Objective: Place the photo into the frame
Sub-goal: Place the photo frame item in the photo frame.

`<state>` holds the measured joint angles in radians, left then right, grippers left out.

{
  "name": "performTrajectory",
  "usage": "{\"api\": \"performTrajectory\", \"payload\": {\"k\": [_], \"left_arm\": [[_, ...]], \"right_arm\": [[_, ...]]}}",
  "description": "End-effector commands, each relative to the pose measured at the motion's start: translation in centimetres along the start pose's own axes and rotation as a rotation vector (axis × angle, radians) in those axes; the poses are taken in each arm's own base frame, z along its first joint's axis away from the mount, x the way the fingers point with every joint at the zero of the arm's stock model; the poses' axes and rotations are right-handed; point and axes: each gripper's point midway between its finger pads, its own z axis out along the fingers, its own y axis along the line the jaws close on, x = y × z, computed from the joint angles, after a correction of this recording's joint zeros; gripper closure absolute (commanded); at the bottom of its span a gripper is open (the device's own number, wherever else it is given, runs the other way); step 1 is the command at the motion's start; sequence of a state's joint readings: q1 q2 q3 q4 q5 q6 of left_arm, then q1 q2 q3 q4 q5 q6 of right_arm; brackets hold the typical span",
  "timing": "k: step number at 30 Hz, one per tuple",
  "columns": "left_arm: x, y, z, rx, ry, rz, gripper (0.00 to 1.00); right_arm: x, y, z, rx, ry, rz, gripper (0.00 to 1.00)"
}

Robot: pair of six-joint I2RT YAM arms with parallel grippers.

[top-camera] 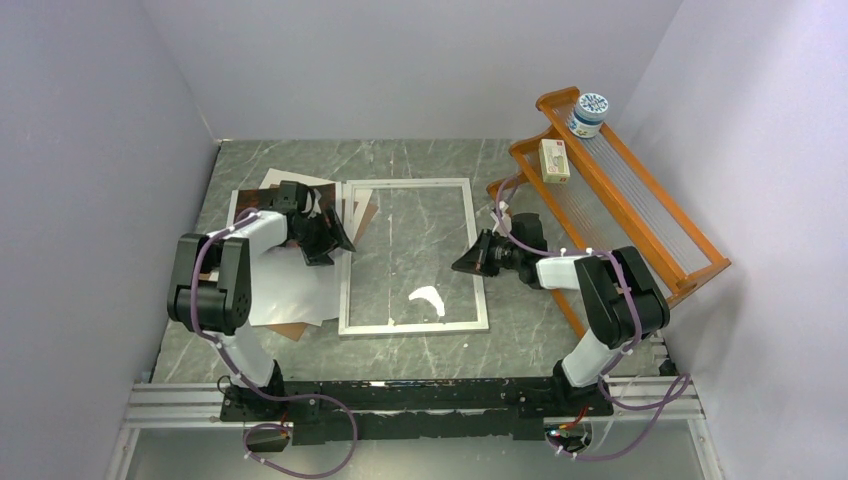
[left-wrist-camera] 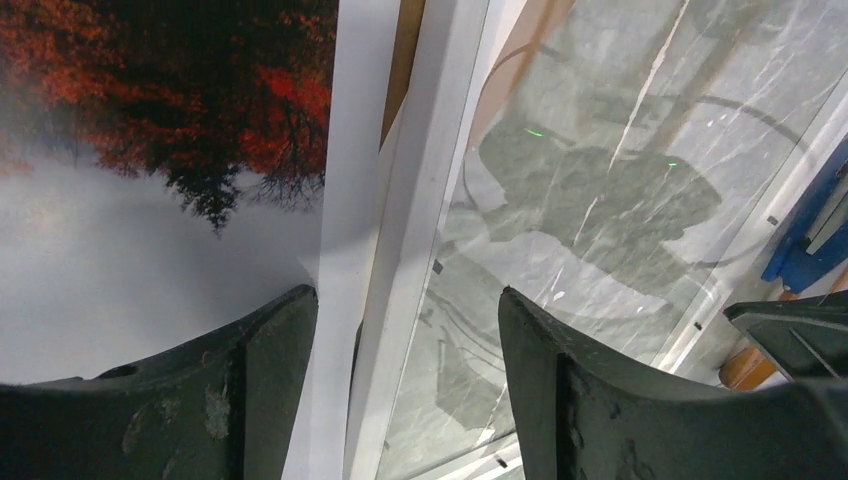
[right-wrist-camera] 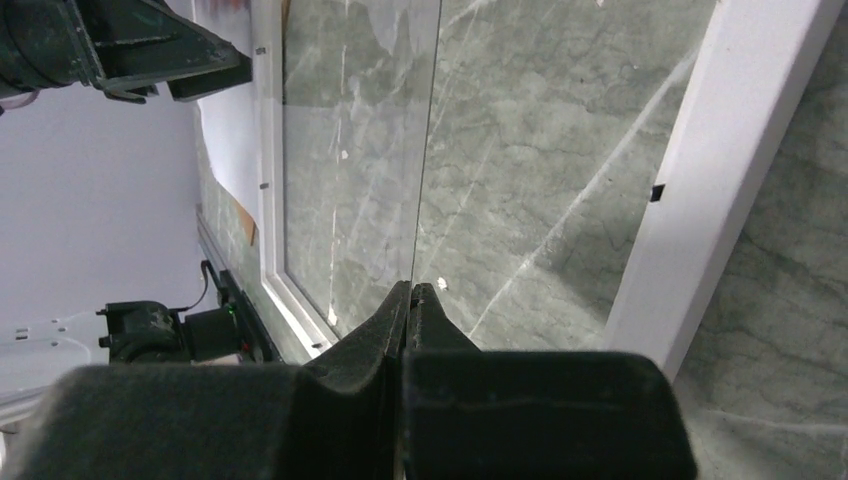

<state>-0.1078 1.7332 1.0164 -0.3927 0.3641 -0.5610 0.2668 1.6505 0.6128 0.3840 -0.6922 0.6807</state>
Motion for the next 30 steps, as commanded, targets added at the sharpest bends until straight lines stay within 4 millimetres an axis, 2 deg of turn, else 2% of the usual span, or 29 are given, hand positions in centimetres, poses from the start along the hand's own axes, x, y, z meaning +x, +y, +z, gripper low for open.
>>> {"api": "performTrajectory", "payload": {"k": [1, 16, 30], "left_arm": [[-1.1, -0.5, 0.5, -0.014, -0.022, 0.052, 0.29], [-0.5, -0.6, 1.4, -0.021, 0.002, 0.065, 0.32], [-0.4, -0.6, 1.7, -0.017, 0.013, 0.062, 0.33]], "right_arm": [[-0.4, 0.1, -0.2, -0.016, -0.032, -0.022, 1.00], [0.3, -0.6, 0.0, -0.020, -0.019, -0.054, 1.00], [-1.1, -0.8, -0.1, 0.030, -0.026, -0.151, 1.00]]}}
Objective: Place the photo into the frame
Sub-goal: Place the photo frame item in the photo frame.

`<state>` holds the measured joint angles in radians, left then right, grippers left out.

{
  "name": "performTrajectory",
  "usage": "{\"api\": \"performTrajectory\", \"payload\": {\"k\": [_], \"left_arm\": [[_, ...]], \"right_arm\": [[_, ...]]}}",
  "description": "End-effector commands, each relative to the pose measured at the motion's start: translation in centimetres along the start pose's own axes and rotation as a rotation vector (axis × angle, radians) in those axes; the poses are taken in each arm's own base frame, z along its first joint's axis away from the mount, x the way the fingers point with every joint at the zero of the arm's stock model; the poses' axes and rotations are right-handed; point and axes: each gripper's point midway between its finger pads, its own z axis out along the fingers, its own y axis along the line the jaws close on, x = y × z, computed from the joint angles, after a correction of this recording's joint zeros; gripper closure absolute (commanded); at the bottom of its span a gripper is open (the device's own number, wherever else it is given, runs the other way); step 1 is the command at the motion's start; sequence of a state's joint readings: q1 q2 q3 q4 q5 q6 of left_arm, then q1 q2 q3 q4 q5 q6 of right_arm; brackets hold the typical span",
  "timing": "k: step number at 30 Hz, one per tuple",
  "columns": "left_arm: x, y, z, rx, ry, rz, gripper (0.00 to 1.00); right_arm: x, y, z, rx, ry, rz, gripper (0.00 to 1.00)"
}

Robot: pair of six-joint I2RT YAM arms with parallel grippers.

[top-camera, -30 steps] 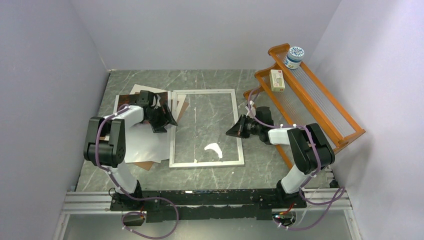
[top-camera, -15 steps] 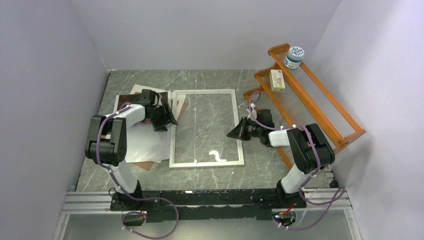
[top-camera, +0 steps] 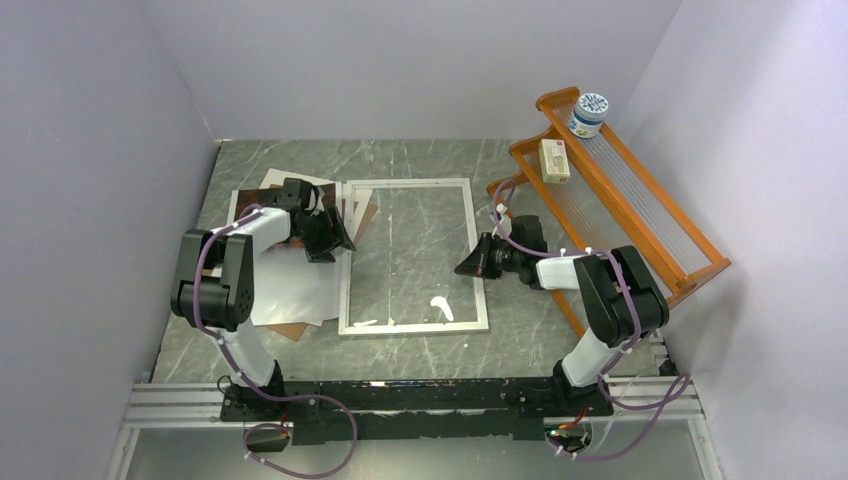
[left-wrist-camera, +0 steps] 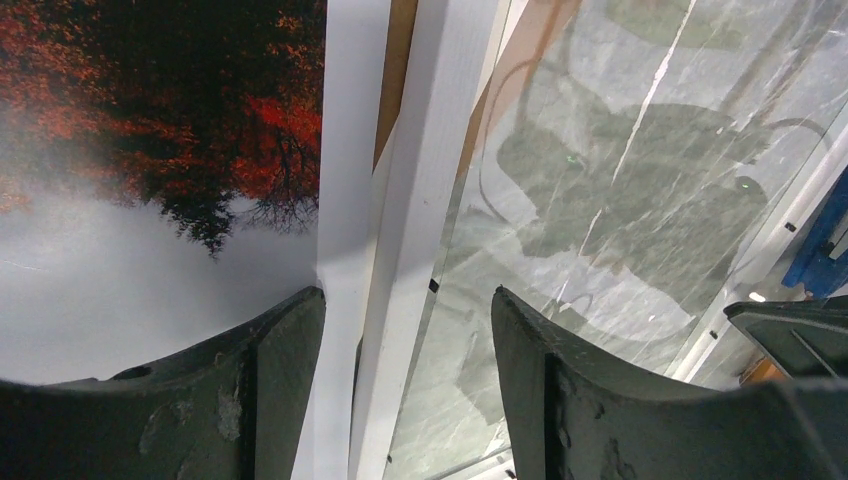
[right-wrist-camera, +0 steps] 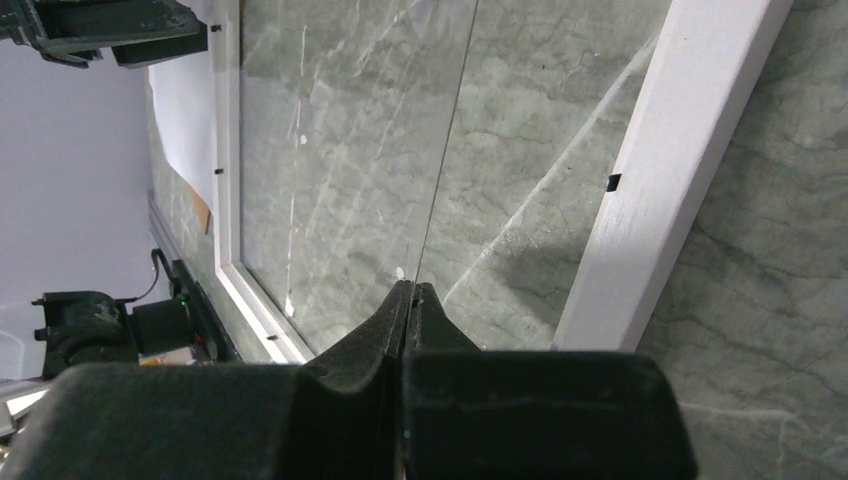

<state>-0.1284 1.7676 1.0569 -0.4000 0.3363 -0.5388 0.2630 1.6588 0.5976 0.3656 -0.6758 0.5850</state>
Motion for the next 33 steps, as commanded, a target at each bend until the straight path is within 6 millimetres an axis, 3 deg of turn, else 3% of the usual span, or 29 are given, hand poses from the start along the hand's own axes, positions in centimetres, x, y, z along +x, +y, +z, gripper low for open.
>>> {"api": "performTrajectory", "payload": {"k": [1, 15, 24, 33], "left_arm": [[0.2, -0.3, 1.1, 0.002, 0.018, 0.022, 0.32], [0.2, -0.1, 1.0, -0.013, 0.016, 0.014, 0.33], [-1.7, -2.2, -1.0, 0.040, -0.080, -0.020, 0.17], [-2.8, -2.7, -1.5, 0.051, -0.145, -0.057, 0.17]], "right_arm": [[-1.9, 0.6, -0.1, -0.002, -0.042, -0.085, 1.00], [-2.0, 0.7, 0.2, -0.014, -0.035, -0.079, 1.00], [-0.8, 0.5, 0.4, -0.015, -0.027, -0.020, 1.00], [-0.3, -0.4, 0.4, 0.031, -0.022, 0.012, 1.00]]}}
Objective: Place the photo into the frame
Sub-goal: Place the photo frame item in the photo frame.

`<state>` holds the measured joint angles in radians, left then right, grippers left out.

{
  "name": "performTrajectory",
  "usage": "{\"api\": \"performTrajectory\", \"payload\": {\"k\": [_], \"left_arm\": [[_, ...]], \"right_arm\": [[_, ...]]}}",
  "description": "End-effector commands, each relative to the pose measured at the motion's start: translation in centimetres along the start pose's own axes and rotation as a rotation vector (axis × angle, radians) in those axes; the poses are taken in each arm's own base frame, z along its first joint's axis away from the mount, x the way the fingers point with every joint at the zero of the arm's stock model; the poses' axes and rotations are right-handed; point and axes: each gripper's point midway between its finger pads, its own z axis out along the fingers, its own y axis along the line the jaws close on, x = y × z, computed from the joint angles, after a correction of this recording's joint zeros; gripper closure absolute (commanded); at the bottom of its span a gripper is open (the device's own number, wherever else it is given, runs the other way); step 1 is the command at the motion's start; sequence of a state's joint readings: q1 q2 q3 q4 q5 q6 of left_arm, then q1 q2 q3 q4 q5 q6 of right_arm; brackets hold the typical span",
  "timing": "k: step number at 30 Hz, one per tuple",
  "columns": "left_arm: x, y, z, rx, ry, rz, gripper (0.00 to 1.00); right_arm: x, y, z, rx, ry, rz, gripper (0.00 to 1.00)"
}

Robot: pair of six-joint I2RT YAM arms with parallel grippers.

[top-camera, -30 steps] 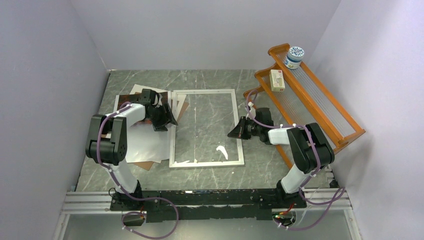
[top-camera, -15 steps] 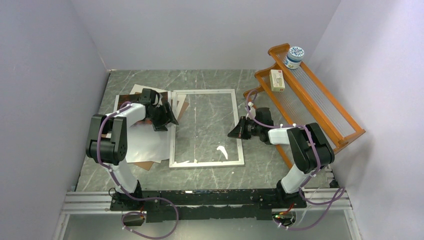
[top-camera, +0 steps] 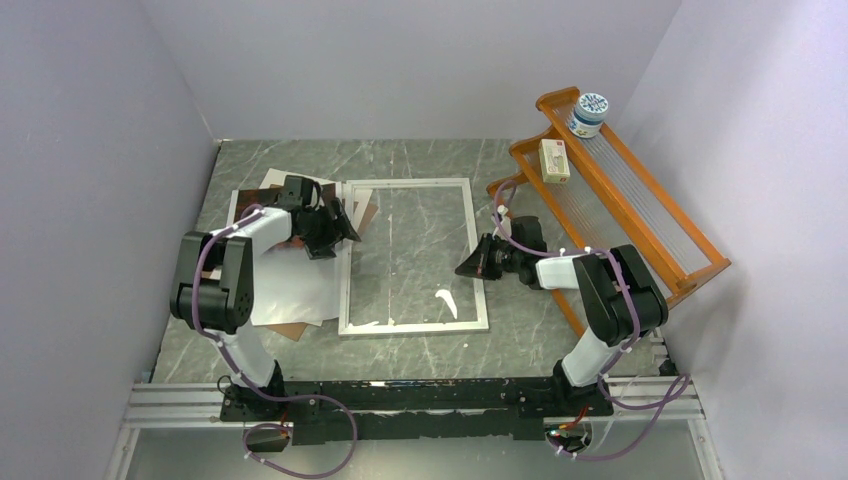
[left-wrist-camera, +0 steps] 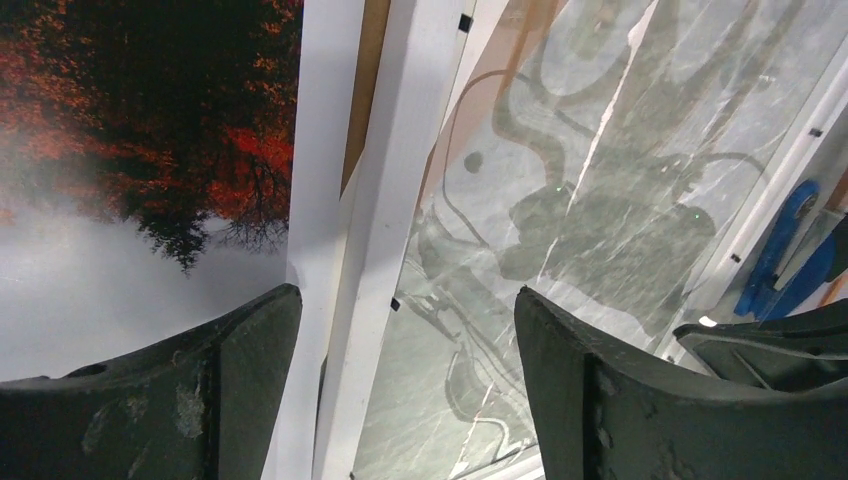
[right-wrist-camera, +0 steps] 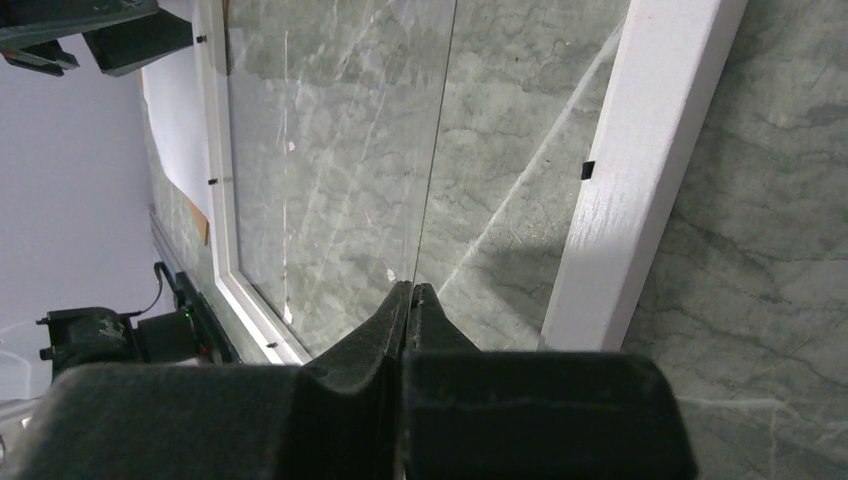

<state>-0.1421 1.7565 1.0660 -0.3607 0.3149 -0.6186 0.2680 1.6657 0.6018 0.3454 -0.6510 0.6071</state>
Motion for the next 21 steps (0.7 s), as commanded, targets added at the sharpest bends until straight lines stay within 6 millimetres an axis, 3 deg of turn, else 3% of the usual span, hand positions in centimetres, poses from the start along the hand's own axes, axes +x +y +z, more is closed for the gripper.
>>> {"api": "performTrajectory", "payload": {"k": [1, 10, 13, 16, 21], "left_arm": [[-1.8, -1.6, -1.4, 0.041, -0.105, -0.017, 0.17], [-3.3, -2.5, -3.7, 0.073, -0.237, -0.035, 0.18], [-3.9, -1.1, -4.9, -0.009, -0.308, -0.093, 0.19], [-4.4, 1.6, -6.5, -0.150, -0.400, -0.183, 0.19], [-4.3, 1.9, -7.5, -0.140, -0.442, -0.181, 0.18]], "right_arm": [[-0.4, -0.1, 0.2, 0.007, -0.023, -0.019, 1.00], [-0.3, -0.2, 0.1, 0.012, -0.028, -0.020, 1.00], [-0.2, -0.1, 0.2, 0.002, -0.017, -0.032, 1.00], [-0.4, 0.2, 0.3, -0.009, -0.011, -0.048, 1.00], [-0.4, 0.8, 0.6, -0.032, 0.005, -0.061, 1.00]]}}
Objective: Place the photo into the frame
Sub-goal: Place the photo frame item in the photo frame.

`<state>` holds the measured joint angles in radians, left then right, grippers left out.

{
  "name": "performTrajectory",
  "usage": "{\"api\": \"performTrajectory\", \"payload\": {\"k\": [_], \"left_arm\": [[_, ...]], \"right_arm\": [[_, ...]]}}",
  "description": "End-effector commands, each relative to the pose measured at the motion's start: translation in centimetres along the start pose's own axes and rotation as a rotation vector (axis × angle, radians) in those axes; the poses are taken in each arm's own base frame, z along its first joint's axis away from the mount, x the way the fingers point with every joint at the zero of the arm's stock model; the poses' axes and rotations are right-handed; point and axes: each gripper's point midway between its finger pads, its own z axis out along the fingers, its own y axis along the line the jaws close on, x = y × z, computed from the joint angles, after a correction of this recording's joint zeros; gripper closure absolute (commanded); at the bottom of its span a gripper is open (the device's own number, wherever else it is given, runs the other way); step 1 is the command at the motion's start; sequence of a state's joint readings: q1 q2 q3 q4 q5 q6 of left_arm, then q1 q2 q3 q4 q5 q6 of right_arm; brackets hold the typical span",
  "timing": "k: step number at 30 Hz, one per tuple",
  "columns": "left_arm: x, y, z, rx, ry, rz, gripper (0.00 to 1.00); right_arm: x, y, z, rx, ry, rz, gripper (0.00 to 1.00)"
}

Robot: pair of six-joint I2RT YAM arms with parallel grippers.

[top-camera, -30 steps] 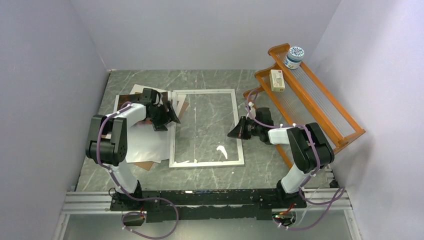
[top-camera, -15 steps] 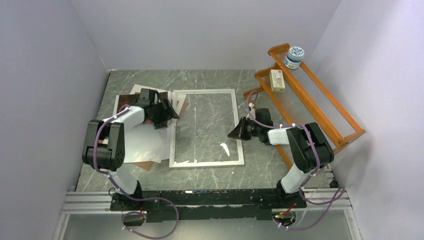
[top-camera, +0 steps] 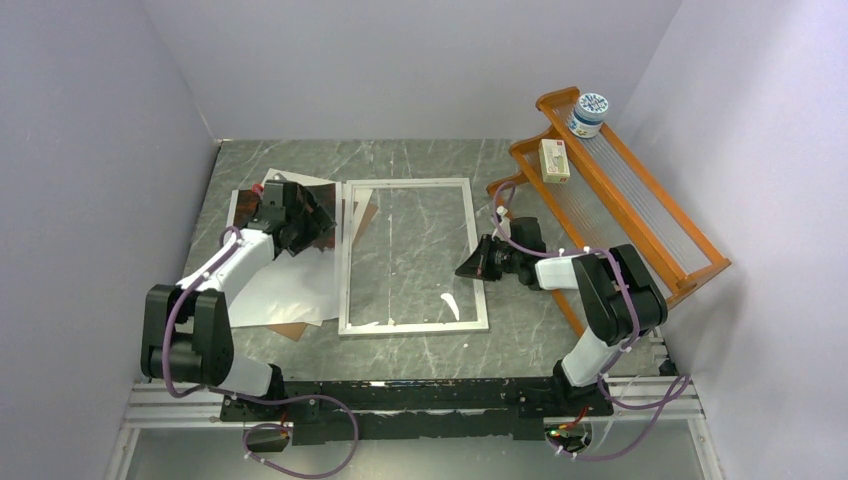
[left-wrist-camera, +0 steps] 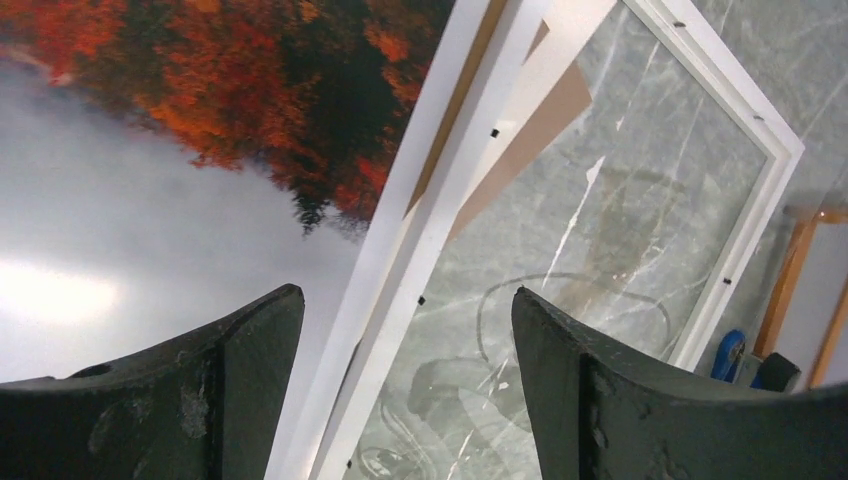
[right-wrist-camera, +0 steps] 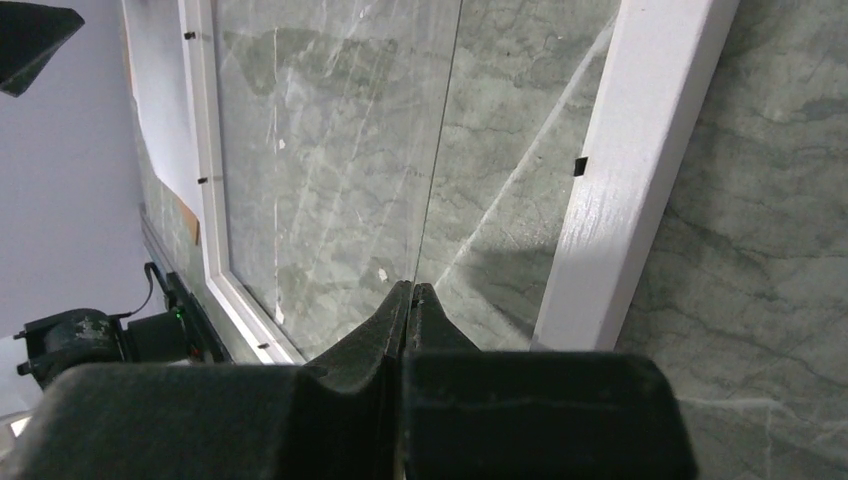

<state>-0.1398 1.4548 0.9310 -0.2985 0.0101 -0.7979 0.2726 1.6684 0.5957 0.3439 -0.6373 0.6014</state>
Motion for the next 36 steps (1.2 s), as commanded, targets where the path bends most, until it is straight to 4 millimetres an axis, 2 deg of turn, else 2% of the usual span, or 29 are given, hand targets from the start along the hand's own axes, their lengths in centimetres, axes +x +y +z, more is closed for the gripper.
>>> {"api": "performTrajectory", "payload": {"k": [1, 5, 11, 17, 21, 24, 30, 36], "left_arm": [[-1.0, 1.0, -0.7, -0.044, -0.073, -0.031, 0.18], [-0.7, 1.1, -0.4, -0.050, -0.052, -0.024, 0.19], [-0.4, 1.1, -0.2, -0.047, -0.040, -0.018, 0.19], [-0.3, 0.6, -0.3, -0.028, -0.018, -0.003, 0.18], [-0.2, 0.5, -1.3, -0.042, 0.012, 0.011, 0.17], [-0.5, 0.7, -2.2, -0.061, 0.005, 0.024, 0.16], [-0.4, 0.9, -3.5, -0.065, 0.008, 0.053, 0.16], [0.4, 0.8, -3.7, -0.039, 0.046, 0.087, 0.16]], "right_arm": [[-0.7, 1.2, 0.5, -0.052, 0.008, -0.056, 1.00], [-0.7, 1.5, 0.8, -0.058, 0.017, -0.039, 0.97], [-1.2, 1.7, 0.3, -0.029, -0.005, -0.027, 0.69], [-2.0, 2.1, -0.4, 0.010, -0.022, -0.020, 0.49], [-2.5, 2.0, -1.2, 0.079, -0.020, -0.003, 0.33], [-2.7, 1.7, -2.0, 0.133, -0.022, -0.004, 0.25], [-3.0, -0.3, -3.8, 0.311, -0.045, -0.003, 0.22], [-4.2, -0.4, -5.5, 0.381, -0.107, -0.045, 0.22]]}}
